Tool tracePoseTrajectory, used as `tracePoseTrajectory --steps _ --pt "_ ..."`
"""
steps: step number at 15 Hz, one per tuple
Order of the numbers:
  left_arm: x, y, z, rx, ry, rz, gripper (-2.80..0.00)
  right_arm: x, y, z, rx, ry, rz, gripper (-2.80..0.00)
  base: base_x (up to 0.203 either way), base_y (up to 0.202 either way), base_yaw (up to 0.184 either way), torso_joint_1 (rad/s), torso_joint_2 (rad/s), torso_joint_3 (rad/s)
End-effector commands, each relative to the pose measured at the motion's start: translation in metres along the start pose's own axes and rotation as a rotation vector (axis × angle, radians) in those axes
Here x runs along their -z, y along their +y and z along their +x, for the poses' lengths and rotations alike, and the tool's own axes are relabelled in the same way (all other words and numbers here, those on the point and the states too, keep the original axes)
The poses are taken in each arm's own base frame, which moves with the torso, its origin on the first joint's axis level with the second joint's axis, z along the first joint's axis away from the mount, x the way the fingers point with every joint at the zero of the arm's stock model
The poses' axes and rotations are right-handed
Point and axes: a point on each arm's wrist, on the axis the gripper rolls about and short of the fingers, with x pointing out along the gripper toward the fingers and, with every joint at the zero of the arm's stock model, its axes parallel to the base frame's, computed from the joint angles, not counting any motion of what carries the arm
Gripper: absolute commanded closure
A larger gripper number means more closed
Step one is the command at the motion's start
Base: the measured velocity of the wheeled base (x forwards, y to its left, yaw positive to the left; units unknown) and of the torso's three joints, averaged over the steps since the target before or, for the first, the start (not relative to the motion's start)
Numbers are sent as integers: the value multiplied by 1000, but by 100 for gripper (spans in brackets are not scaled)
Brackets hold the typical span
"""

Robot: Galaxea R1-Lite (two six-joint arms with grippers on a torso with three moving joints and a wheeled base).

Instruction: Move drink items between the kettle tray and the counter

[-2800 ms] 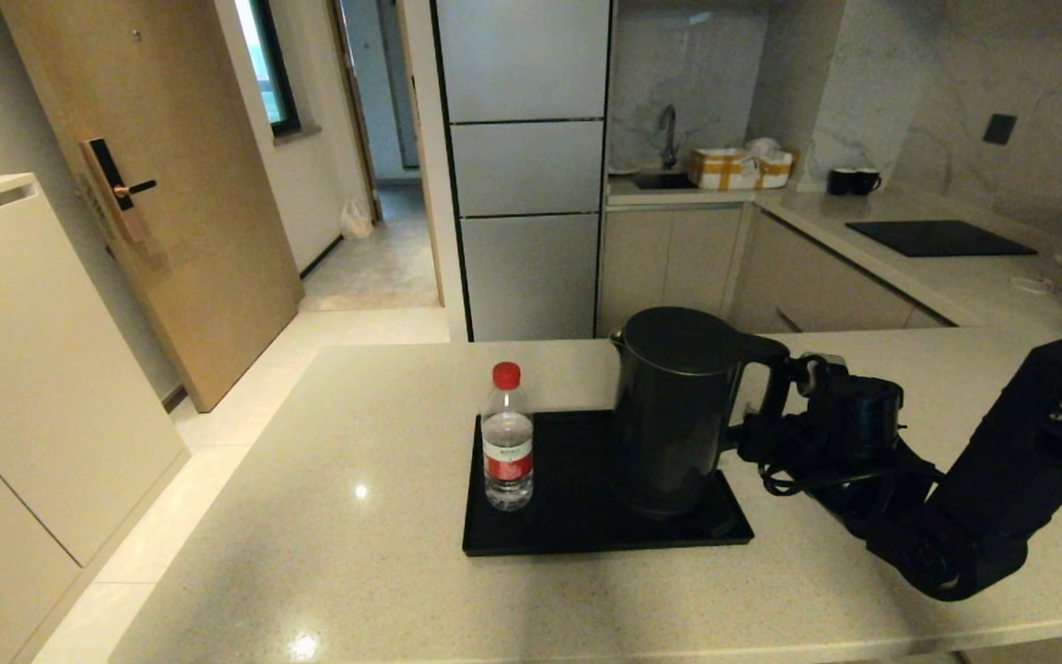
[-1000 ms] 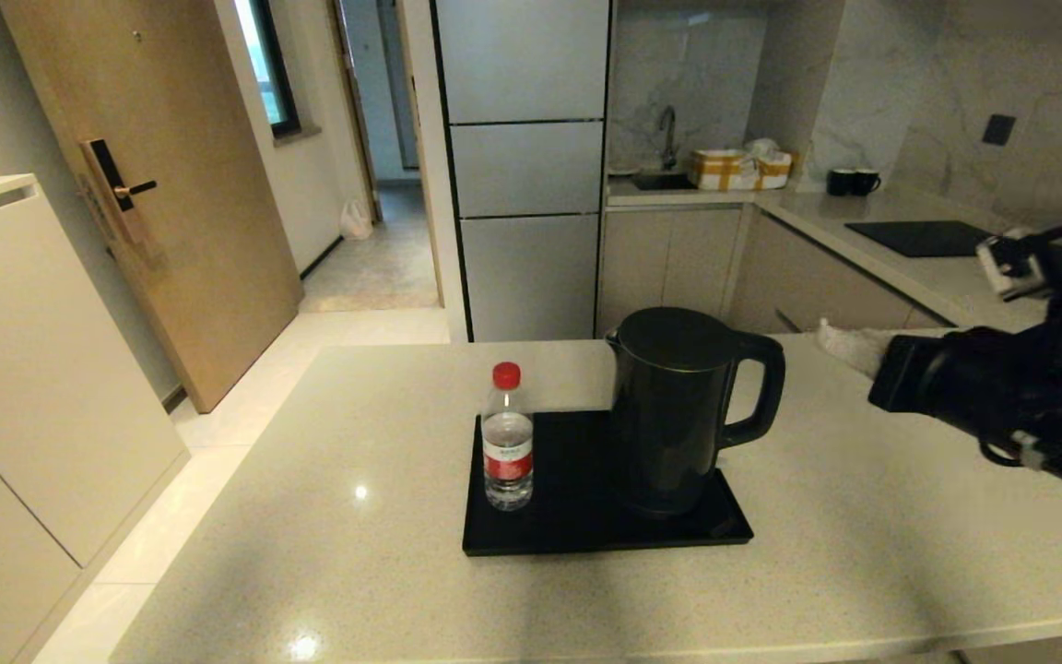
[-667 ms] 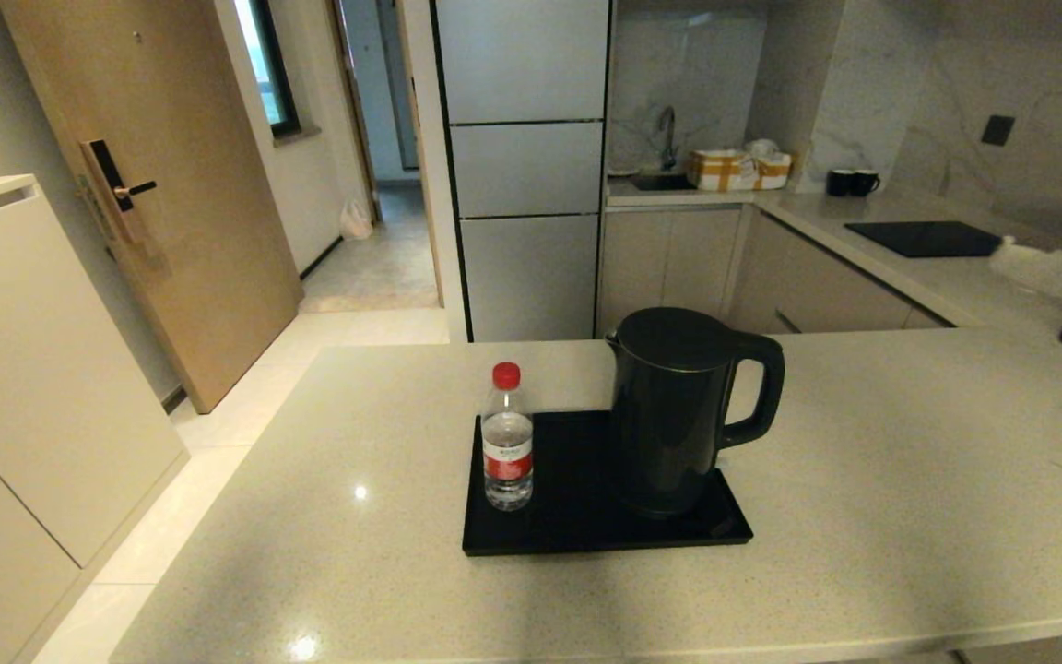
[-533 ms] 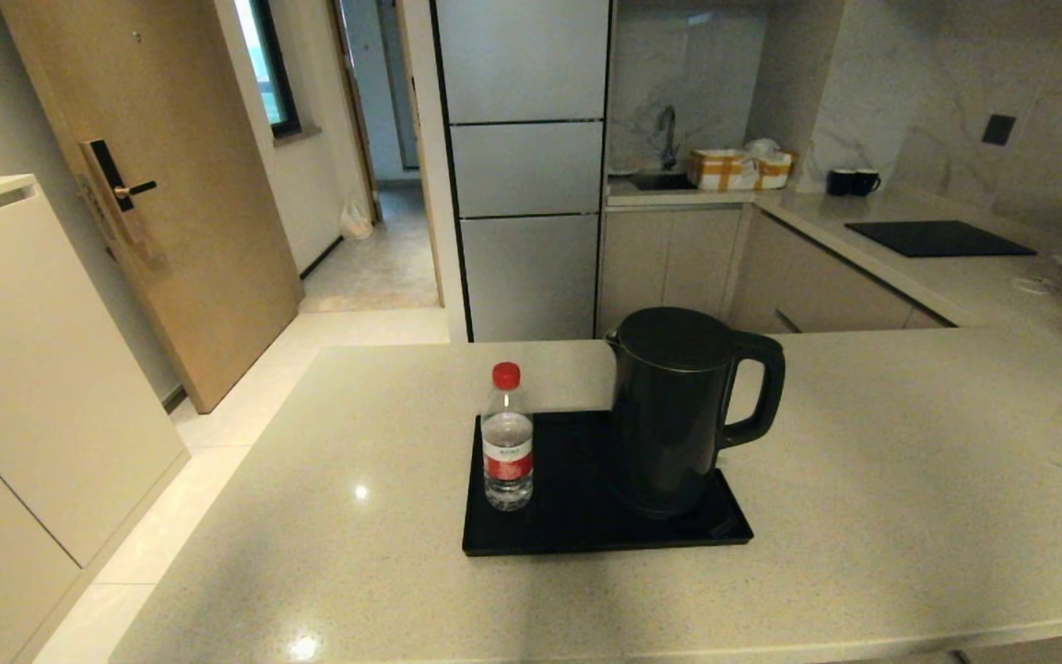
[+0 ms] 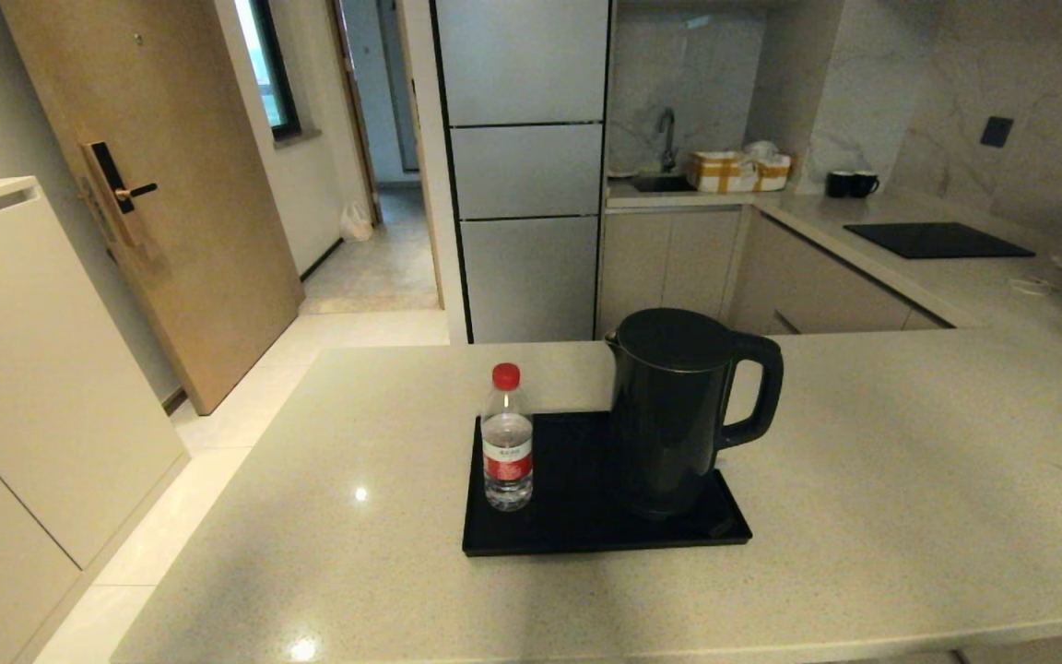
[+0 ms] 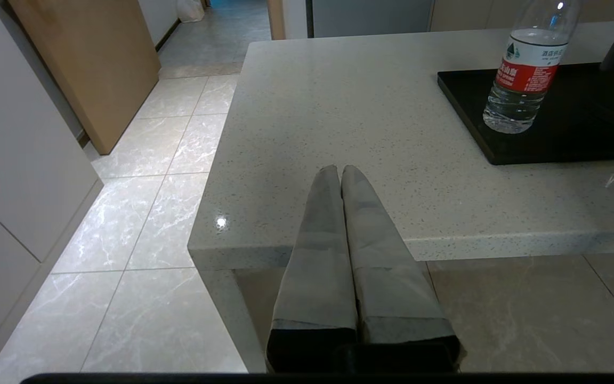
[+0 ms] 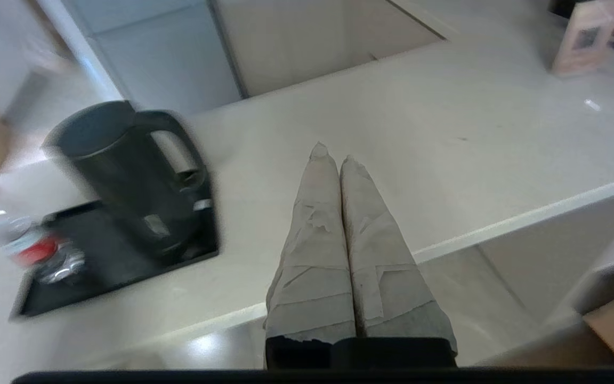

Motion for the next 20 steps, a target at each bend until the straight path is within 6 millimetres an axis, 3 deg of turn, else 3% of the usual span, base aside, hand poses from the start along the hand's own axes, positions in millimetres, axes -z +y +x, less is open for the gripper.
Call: tracePoseTrajectory --steps 1,3,7,10,12,16,20 --pt "0 0 0 0 0 0 0 27 -9 -57 -125 -209 37 0 0 0 0 0 0 0" --pt "0 0 0 0 2 0 0 48 -7 -55 -223 -300 8 0 0 0 0 0 0 0" --pt "0 0 0 0 0 0 0 99 0 0 -292 -386 -52 0 0 0 0 0 0 0" --pt "0 0 0 0 0 0 0 145 2 34 -298 -387 -120 0 0 0 0 0 0 0" --pt "0 0 0 0 0 0 0 179 0 49 -284 -222 -199 0 0 0 0 0 0 0" --pt "0 0 0 0 0 0 0 198 -4 52 -212 -34 -152 0 0 0 0 0 0 0" --pt "0 0 0 0 0 0 0 197 -4 52 -210 -46 -139 0 0 0 0 0 0 0"
